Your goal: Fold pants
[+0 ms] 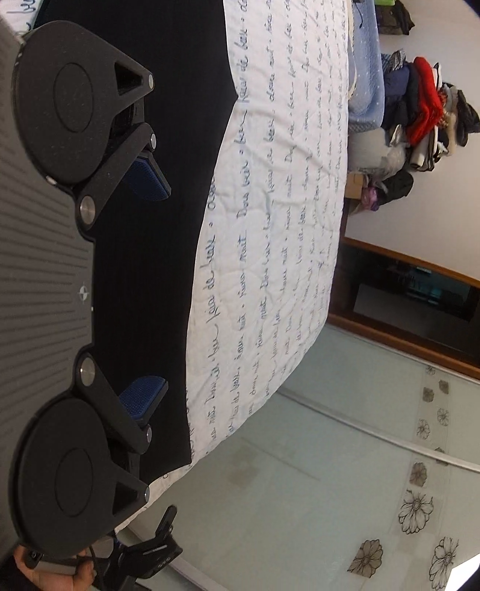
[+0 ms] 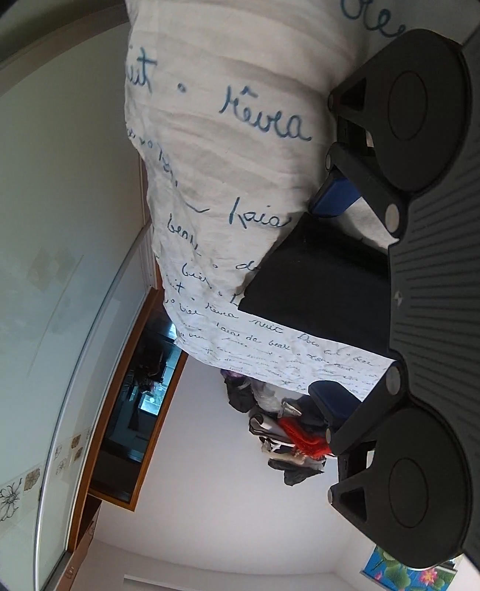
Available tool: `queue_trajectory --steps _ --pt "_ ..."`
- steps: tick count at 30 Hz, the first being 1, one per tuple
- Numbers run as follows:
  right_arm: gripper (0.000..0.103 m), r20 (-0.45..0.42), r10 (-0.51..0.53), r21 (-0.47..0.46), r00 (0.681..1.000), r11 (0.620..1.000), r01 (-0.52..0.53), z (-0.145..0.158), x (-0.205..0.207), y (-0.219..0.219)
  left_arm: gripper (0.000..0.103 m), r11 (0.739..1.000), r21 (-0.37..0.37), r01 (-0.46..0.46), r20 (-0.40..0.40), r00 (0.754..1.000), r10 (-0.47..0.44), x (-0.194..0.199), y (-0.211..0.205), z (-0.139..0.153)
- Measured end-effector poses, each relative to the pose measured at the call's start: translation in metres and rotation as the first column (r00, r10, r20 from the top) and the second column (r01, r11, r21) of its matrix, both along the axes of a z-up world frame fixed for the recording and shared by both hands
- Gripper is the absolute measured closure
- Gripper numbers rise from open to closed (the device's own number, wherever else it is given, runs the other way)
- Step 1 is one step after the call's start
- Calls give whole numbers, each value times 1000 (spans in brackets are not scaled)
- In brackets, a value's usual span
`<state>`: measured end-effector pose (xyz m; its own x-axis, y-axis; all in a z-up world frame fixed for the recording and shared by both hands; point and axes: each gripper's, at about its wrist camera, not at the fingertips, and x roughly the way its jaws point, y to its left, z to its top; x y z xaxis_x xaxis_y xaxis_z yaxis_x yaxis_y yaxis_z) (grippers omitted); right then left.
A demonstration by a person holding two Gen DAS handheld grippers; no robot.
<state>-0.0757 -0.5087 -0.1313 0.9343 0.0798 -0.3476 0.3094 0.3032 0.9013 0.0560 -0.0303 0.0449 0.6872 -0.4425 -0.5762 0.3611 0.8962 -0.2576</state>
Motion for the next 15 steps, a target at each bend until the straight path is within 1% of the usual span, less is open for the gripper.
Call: queue_trajectory --steps 4,5,6,8,9,10,11,12,15 --pt "7 -12 -18 -54 1000 998 17 2 10 3 0 1000 11 17 -20 1000 -17 3 -12 2" --pt "7 -17 -14 -84 1000 996 12 4 12 6 0 1000 15 24 -21 999 -24 4 -15 2" --pt "10 -23 -15 -113 1000 994 13 5 13 9 0 999 18 30 -18 999 -29 6 -19 3" --pt "51 -28 -15 -149 999 989 11 3 14 16 0 999 21 44 -10 999 -43 8 -26 5" --pt "88 -32 3 -119 999 993 -7 -3 15 15 0 998 20 52 -8 999 -52 10 -31 6" --pt "92 -43 10 -50 999 999 -12 -15 16 12 0 998 19 64 -10 998 -64 12 -36 6" --pt "95 -36 1 3 999 1000 -1 -26 14 9 0 997 18 78 -14 997 -78 15 -41 7" --pt "97 -22 -5 4 1000 1000 6 -29 12 9 0 995 18 94 -19 995 -94 18 -49 7" --pt "97 -30 5 -16 1000 1000 -6 -25 12 9 1 986 13 165 -43 985 -165 29 -75 10"
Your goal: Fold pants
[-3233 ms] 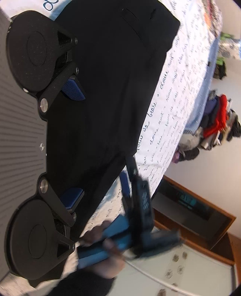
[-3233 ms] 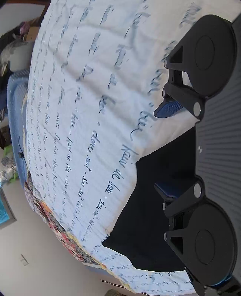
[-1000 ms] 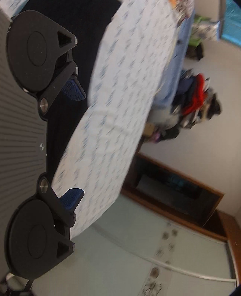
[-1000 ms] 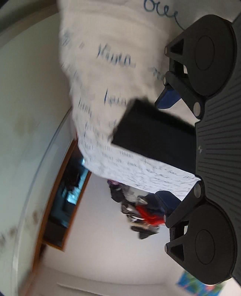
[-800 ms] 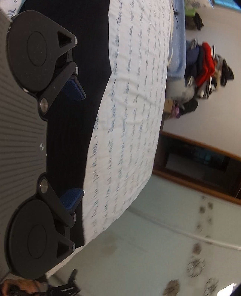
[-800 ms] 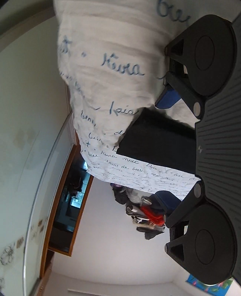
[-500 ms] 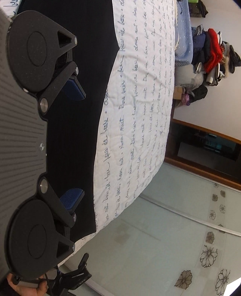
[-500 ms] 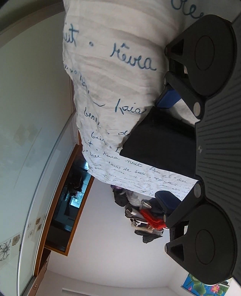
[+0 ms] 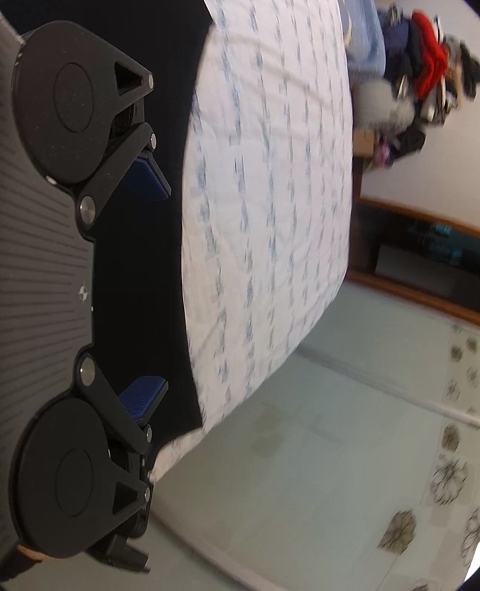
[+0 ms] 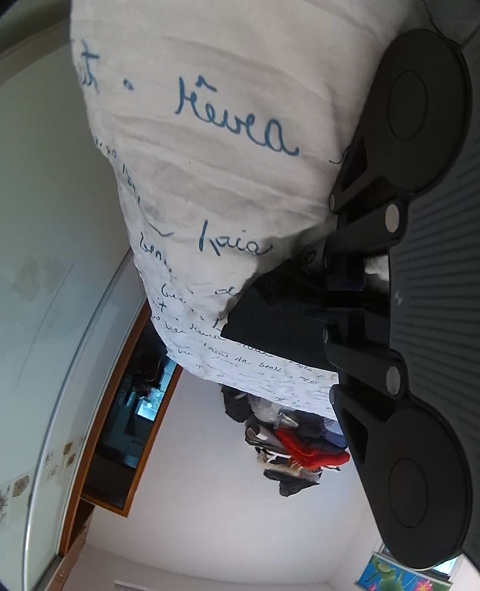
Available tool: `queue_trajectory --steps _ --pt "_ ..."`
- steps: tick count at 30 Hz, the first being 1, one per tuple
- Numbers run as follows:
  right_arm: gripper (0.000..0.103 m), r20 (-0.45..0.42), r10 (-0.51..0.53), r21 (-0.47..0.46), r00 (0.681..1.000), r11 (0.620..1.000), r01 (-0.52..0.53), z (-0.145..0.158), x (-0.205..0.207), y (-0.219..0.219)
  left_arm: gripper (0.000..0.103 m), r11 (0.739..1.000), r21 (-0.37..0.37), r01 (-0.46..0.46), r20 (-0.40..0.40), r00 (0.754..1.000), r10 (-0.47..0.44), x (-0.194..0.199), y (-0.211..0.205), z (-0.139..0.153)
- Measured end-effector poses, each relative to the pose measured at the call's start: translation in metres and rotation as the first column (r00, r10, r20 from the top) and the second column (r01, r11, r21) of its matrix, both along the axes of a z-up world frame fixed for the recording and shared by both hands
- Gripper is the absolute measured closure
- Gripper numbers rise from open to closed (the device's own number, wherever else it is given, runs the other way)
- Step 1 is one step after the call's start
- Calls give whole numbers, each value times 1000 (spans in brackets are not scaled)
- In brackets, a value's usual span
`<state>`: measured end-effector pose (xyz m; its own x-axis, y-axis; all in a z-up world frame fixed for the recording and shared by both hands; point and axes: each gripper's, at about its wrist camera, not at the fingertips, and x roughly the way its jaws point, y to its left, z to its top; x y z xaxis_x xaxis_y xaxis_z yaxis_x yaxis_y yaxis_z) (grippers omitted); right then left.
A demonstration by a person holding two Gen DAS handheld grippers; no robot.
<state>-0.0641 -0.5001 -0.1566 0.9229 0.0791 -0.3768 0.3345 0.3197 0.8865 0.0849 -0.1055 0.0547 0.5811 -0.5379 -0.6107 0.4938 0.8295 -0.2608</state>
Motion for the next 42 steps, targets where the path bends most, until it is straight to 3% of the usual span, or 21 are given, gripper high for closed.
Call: queue_trajectory --steps 6,11,14,16,18,20,22,25,28,30,32,35,37,40,42 --pt "96 -5 -24 74 1000 997 24 -4 0 -8 1 986 -38 165 -13 986 -166 16 -68 5" --pt "95 -3 -49 111 999 993 49 -4 -1 -9 1 970 -85 228 -87 968 -235 19 -108 -4" --pt "95 3 -56 110 998 992 55 -7 -3 -9 1 963 -84 258 -94 960 -265 14 -118 -6" --pt "96 4 -46 22 999 999 46 -4 0 -3 1 960 -79 270 -94 956 -276 14 -124 -6" --pt "96 -46 1 -180 999 984 -9 12 8 11 1 959 -89 271 -93 956 -278 18 -128 -2" --pt "96 -88 28 -401 996 914 -61 32 12 32 0 952 -106 286 -113 948 -297 27 -138 3" --pt "95 -107 43 -580 993 809 -98 48 16 55 1 941 -108 322 -179 924 -337 41 -158 4" --pt "95 -137 42 -730 990 671 -129 60 20 81 1 914 -108 392 -290 867 -406 54 -198 -3" --pt "95 -140 50 -785 989 603 -142 64 20 93 3 878 -6 478 -375 813 -445 58 -242 -18" --pt "95 -140 47 -806 989 575 -142 67 19 99 2 865 82 496 -390 814 -430 57 -263 -28" --pt "95 -152 45 -836 987 526 -153 67 18 105 2 825 164 541 -393 803 -448 53 -280 -35" --pt "95 -172 43 -886 984 431 -173 68 17 119 3 760 306 573 -358 809 -466 42 -295 -45" --pt "95 -182 43 -903 982 388 -185 68 17 125 8 727 381 571 -332 818 -469 40 -302 -52" --pt "95 -191 50 -911 980 362 -196 69 16 131 26 727 416 547 -331 835 -439 46 -301 -60" --pt "95 -195 57 -912 979 357 -202 70 15 132 70 736 400 545 -352 834 -426 51 -295 -64"
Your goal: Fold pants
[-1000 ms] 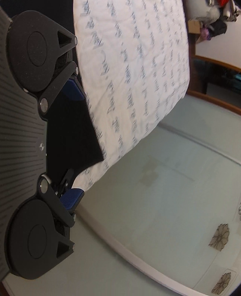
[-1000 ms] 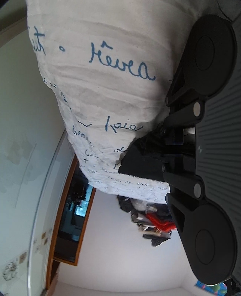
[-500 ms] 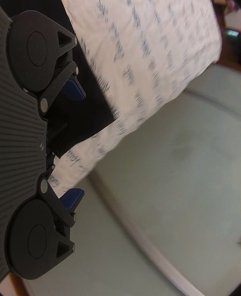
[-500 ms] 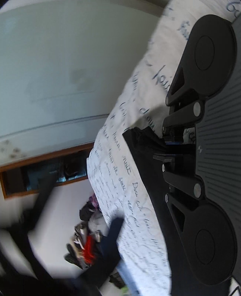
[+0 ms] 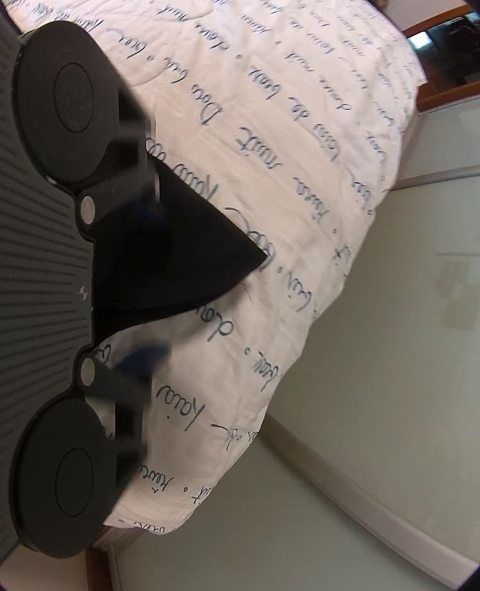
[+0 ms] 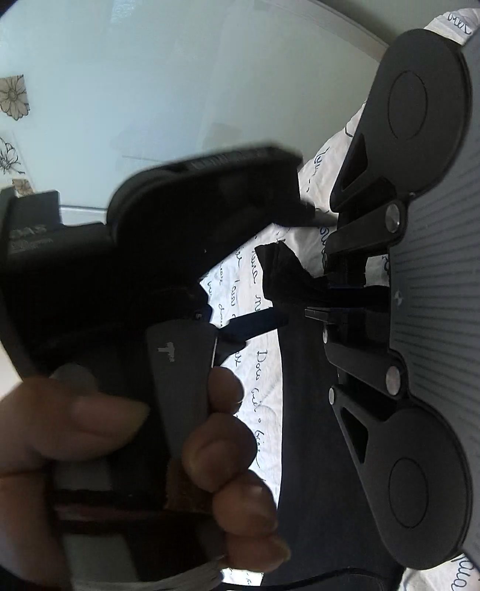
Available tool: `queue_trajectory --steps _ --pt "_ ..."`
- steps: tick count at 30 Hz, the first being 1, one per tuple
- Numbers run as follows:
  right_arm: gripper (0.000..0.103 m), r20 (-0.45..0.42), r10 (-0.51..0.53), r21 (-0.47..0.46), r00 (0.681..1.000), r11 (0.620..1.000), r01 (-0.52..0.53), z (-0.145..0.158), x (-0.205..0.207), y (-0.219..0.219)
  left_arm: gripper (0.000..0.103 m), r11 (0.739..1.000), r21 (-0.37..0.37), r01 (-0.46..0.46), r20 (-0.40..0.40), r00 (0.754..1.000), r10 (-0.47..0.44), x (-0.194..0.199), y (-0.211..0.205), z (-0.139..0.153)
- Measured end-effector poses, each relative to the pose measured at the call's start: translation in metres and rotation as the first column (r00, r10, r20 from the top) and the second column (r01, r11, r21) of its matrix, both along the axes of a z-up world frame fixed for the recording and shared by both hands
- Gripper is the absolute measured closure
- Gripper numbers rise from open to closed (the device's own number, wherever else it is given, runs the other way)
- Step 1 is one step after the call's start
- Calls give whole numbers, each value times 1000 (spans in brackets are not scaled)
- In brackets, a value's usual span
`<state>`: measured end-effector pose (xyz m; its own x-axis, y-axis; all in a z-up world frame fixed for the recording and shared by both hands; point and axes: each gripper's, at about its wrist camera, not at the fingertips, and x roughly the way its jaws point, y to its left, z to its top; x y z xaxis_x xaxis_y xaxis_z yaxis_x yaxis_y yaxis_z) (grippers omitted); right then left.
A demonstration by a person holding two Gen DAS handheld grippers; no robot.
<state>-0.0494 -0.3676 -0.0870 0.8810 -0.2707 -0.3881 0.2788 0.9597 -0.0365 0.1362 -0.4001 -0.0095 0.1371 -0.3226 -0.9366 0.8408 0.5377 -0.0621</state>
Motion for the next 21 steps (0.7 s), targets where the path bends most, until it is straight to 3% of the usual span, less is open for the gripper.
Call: queue_trajectory --steps 2,5,12,15,18,21 --pt "95 -7 3 -2 1000 1000 -3 0 -1 -1 86 999 -16 -47 -3 999 47 7 10 0" --pt "95 -12 7 2 1000 1000 -7 1 -2 -1 93 991 -86 -101 -18 995 100 15 32 4" --pt "95 25 74 27 997 997 -75 20 -13 11 94 931 -263 -253 -113 966 231 23 115 28" --pt "95 46 163 26 986 986 -164 33 -14 36 94 880 -325 -346 -126 938 322 25 174 45" --pt "95 58 284 15 957 958 -285 44 -7 72 94 807 -374 -457 -144 888 436 29 245 59" --pt "95 31 409 25 912 912 -410 46 7 114 95 743 -385 -548 -106 825 554 32 320 65"
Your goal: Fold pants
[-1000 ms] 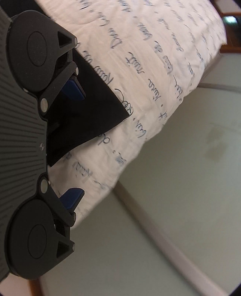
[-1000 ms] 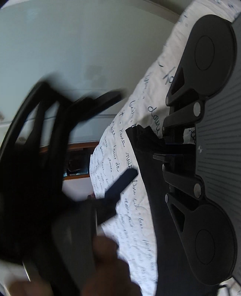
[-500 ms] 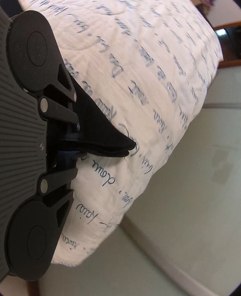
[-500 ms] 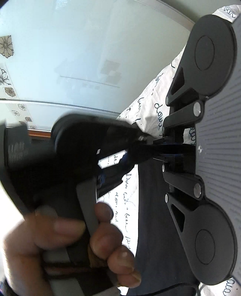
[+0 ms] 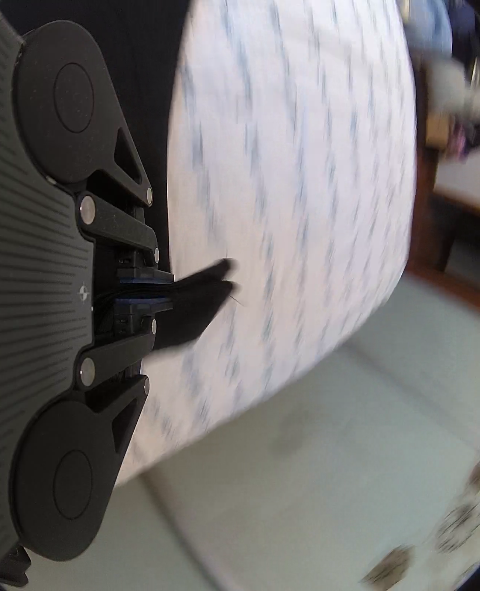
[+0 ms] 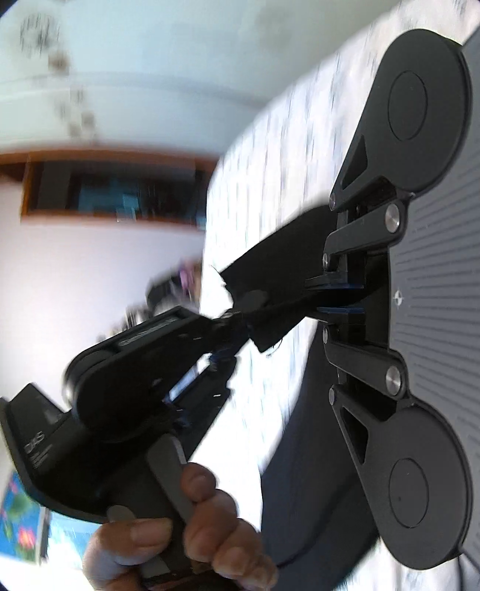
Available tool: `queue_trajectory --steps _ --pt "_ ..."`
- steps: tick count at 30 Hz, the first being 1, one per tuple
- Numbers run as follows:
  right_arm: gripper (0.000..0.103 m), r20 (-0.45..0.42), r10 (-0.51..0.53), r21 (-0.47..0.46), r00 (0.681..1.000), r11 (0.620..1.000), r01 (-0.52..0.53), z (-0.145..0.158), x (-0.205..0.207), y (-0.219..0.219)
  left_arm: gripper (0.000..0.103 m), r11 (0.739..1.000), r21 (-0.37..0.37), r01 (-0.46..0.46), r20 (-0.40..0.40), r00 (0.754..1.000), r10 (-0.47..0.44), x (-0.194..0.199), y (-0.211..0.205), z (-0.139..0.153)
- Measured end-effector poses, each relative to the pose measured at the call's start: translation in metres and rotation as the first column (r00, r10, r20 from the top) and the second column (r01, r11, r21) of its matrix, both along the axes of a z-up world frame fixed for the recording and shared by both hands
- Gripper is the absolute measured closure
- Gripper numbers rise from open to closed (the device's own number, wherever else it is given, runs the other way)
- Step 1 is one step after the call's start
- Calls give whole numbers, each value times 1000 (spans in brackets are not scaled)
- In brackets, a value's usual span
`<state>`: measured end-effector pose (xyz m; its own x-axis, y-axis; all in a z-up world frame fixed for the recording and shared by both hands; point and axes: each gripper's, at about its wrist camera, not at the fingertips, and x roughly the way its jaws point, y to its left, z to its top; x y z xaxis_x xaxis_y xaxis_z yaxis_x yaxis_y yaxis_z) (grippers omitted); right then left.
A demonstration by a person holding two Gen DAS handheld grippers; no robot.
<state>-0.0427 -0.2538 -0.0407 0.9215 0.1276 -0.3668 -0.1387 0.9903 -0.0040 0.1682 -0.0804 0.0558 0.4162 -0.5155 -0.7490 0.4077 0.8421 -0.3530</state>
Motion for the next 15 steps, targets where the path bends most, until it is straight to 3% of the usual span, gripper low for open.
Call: queue_trajectory --steps 3,6,8,10,12,15 --pt "95 -63 118 -20 991 993 -119 -8 15 47 93 991 7 -137 -45 990 137 9 67 -13" --pt "95 -117 197 -63 973 977 -205 -21 24 88 94 967 7 -254 -164 954 252 15 121 -42" --pt "95 -130 220 -88 967 969 -232 -25 20 105 94 964 -26 -266 -212 943 255 10 139 -54" --pt "95 -127 225 -127 966 962 -241 -27 14 111 94 962 -107 -252 -260 941 217 4 149 -60" --pt "95 -114 212 -124 971 966 -226 -25 10 106 79 949 -188 -253 -298 935 191 2 152 -66" --pt "95 -111 187 -113 976 973 -200 -21 16 97 52 943 -220 -248 -304 937 175 1 145 -71"
